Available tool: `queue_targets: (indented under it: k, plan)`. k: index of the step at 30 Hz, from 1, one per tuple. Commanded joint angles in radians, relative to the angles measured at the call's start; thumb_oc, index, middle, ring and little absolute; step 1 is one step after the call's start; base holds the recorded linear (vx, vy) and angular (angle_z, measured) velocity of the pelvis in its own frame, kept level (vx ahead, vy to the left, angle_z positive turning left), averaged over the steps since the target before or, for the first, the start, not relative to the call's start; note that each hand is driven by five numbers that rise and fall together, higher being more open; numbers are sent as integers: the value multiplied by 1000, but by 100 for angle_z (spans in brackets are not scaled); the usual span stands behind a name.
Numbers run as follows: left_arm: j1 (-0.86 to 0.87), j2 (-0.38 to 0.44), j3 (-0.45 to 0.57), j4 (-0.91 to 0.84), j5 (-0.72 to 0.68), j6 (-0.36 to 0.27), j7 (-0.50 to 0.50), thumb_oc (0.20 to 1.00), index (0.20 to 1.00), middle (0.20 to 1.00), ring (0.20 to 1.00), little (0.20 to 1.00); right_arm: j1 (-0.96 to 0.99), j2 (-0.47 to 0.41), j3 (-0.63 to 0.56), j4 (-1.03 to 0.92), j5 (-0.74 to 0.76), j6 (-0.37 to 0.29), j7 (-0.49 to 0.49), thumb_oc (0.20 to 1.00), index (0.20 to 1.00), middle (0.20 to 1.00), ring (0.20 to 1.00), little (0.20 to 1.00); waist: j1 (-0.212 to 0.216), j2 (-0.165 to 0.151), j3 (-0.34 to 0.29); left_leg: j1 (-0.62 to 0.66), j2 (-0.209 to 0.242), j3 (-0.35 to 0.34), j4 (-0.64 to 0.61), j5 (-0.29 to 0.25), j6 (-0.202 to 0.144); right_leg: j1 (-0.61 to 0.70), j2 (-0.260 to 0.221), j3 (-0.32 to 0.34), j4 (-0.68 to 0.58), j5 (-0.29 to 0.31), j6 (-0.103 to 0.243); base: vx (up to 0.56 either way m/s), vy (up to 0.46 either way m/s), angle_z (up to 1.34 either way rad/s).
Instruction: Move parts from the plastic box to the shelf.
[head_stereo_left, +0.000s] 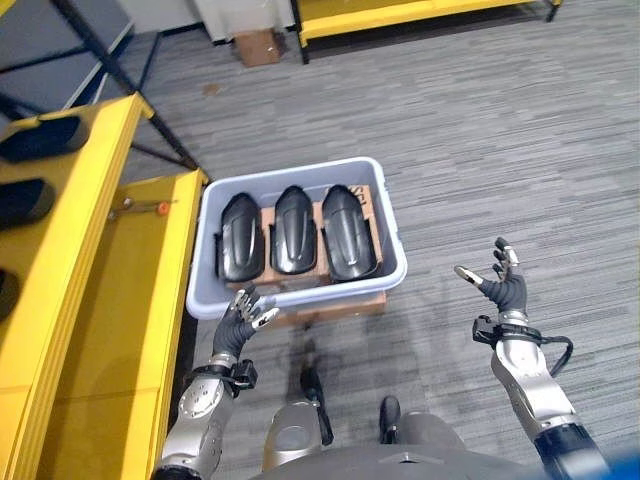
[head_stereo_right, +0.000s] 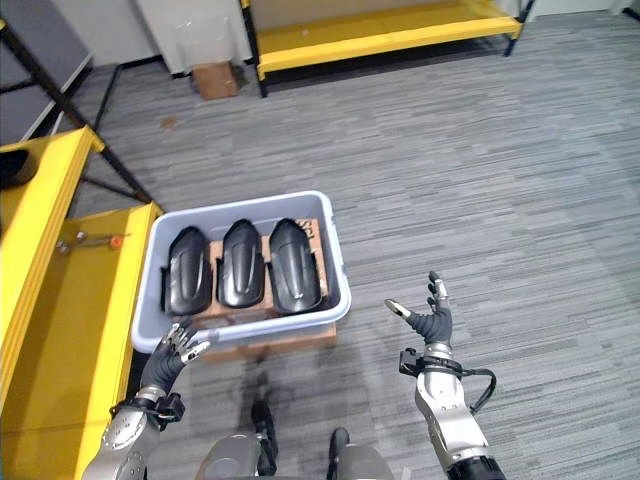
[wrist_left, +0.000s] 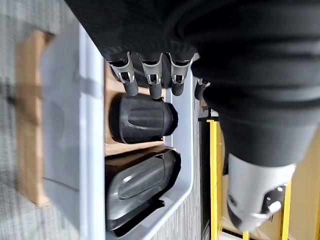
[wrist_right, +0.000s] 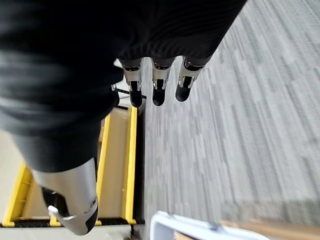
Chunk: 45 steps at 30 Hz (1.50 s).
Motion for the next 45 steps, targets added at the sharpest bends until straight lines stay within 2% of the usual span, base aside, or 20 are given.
queue_targets:
  k: [1,4,12,14,16,17,18,19,21,22,23,30,34,35,36,38,40,43,44,45]
  plan:
    - [-46,24,43,-17,-19,-57,17,1000,1000,1000,1000,1000,3,-22,-22,-70,-15,-29,-4,1000,1000,1000,1000,1000,13,-1,-18,75,-9,41,-24,27,-25,-30,-59,-130,103,-56,49,76,128,-49]
    - [-60,21,34,9,-12,-69,18,1000,1000,1000,1000,1000,8,-10,-17,-70,8,-33,-21,1000,1000,1000,1000,1000,10,0,-18,101,-29,30,-54,23,-17,-45,-69,-128,106,-36,65,171,315,9]
    - [-89,36,35,34,-12,-82,28,1000,1000,1000,1000,1000,-18,23,-7,-83,12,-59,-43,1000,1000,1000,1000,1000,28,-11,-11,128,-118,41,-128,-11,60,-99,-105,-124,181,16,127,74,284,21]
    - [-96,34,26,33,-5,-66,18,1000,1000,1000,1000,1000,-25,32,-7,-75,25,-48,-50,1000,1000,1000,1000,1000,33,-15,-19,140,-140,50,-150,-19,84,-102,-108,-132,259,31,147,74,291,6]
    - [-103,34,15,35,-3,-49,12,1000,1000,1000,1000,1000,-28,47,3,-67,22,-31,-40,1000,1000,1000,1000,1000,41,-14,-18,155,-155,62,-157,-39,117,-134,-152,-158,473,76,164,127,215,-27]
    - [-105,33,0,19,-42,-36,21,1000,1000,1000,1000,1000,-37,46,9,-62,30,-19,-30,1000,1000,1000,1000,1000,26,-18,6,175,-144,59,-158,-38,103,-194,-95,-150,433,54,154,98,-9,-44]
    - [-107,31,-2,18,-51,-32,20,1000,1000,1000,1000,1000,-38,46,9,-61,31,-17,-25,1000,1000,1000,1000,1000,24,-19,8,178,-141,57,-158,-36,98,-193,-88,-150,406,55,153,29,-184,-17]
    - [-118,22,-11,11,-120,16,-12,1000,1000,1000,1000,1000,-27,45,-1,-63,36,1,-19,1000,1000,1000,1000,1000,-5,-20,29,205,-134,17,-164,-46,93,-275,-96,-112,353,137,168,-11,-161,11]
    - [-119,15,-18,9,-124,23,-28,1000,1000,1000,1000,1000,-7,41,-10,-64,53,17,-15,1000,1000,1000,1000,1000,-14,-21,28,209,-121,-7,-168,-41,81,-248,-82,-111,301,101,153,-28,-213,41]
    - [-121,8,-25,4,-115,24,-35,1000,1000,1000,1000,1000,6,38,-20,-65,62,22,-17,1000,1000,1000,1000,1000,-14,-25,25,195,-117,-6,-168,-16,74,-238,-72,-122,245,136,142,-59,-239,96]
    - [-120,7,-33,-4,-112,20,-40,1000,1000,1000,1000,1000,12,34,-21,-65,64,21,-18,1000,1000,1000,1000,1000,-13,-28,22,193,-117,-14,-168,-10,66,-228,-66,-120,225,142,144,-75,-220,88]
    - [-104,19,-54,-56,-103,42,-37,1000,1000,1000,1000,1000,13,28,-11,-71,63,20,-10,1000,1000,1000,1000,1000,-5,-12,33,194,-121,-39,-168,-1,58,-219,-56,-137,240,104,125,-27,-135,13]
    - [-84,25,-44,-59,-113,31,-31,1000,1000,1000,1000,1000,0,21,0,-74,77,35,0,1000,1000,1000,1000,1000,4,7,48,189,-122,-60,-162,6,57,-230,-59,-140,272,81,113,-23,-148,7]
    - [-75,25,-45,-61,-124,13,-47,1000,1000,1000,1000,1000,-6,10,-3,-76,75,34,-3,1000,1000,1000,1000,1000,3,24,62,184,-131,-73,-146,-5,49,-229,-62,-133,280,35,110,-113,-155,14]
    - [-78,22,-46,-62,-130,1,-68,1000,1000,1000,1000,1000,-6,5,-8,-80,64,35,-13,1000,1000,1000,1000,1000,-6,35,74,171,-136,-52,-127,-12,49,-239,-73,-142,287,32,106,-209,-129,37]
    - [-97,28,-71,-77,-125,23,-137,1000,1000,1000,1000,1000,24,3,-35,-90,65,46,-63,1000,1000,1000,1000,1000,-59,49,77,175,-92,134,-43,-65,54,-277,-150,-227,327,31,107,-275,-52,123]
    - [-90,16,-93,-91,-125,46,-106,1000,1000,1000,1000,1000,18,8,-25,-61,66,52,-39,1000,1000,1000,1000,1000,-53,25,69,163,-35,104,99,-119,36,-229,-149,-212,293,-12,61,-60,15,159]
    - [-69,-16,-86,-97,-128,53,-59,1000,1000,1000,1000,1000,8,-11,-2,-61,21,62,12,1000,1000,1000,1000,1000,-46,6,38,174,69,5,164,-15,-29,-188,-132,-140,241,-29,23,44,375,-147]
    - [-63,-25,-80,-78,-129,50,-54,1000,1000,1000,1000,1000,-9,-31,7,-54,-17,32,39,1000,1000,1000,1000,1000,-42,8,27,164,97,-46,189,24,-47,-200,-137,-110,249,-36,16,-26,685,-130]
    - [-73,-26,-74,-39,-106,34,-77,1000,1000,1000,1000,1000,-25,-42,19,-46,-3,34,43,1000,1000,1000,1000,1000,-51,18,29,153,114,-15,203,17,-56,-215,-149,-110,275,-49,15,-65,711,-47]
